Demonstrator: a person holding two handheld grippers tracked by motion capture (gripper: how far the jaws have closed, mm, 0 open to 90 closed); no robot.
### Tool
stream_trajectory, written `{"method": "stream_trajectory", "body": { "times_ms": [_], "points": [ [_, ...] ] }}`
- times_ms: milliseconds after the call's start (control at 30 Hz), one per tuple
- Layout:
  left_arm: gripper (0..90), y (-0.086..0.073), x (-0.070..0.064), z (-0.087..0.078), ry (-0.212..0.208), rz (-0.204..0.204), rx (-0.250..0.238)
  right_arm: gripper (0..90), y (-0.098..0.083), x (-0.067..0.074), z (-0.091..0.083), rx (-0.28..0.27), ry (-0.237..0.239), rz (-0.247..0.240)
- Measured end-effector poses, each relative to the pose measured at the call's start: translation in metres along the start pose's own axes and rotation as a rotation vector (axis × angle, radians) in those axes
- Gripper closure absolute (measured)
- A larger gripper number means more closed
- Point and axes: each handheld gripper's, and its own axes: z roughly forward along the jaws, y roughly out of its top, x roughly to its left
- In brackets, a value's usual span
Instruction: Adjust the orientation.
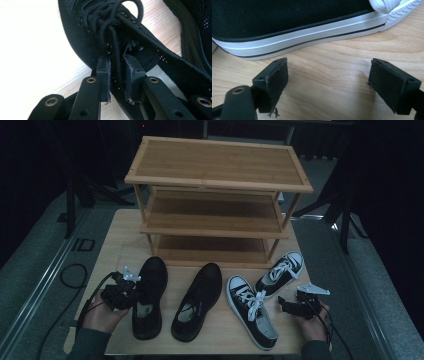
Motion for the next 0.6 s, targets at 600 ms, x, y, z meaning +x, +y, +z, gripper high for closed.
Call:
{"method": "stream_trajectory", "body": {
  "times_ms": [600],
  "points": [
    [80.9, 0.012, 0.008, 0.018, -0.025, -0.091, 0.023, 15.9, 0.000, 0.000, 0.000, 0.000, 0.000, 0.000]
  ]
}}
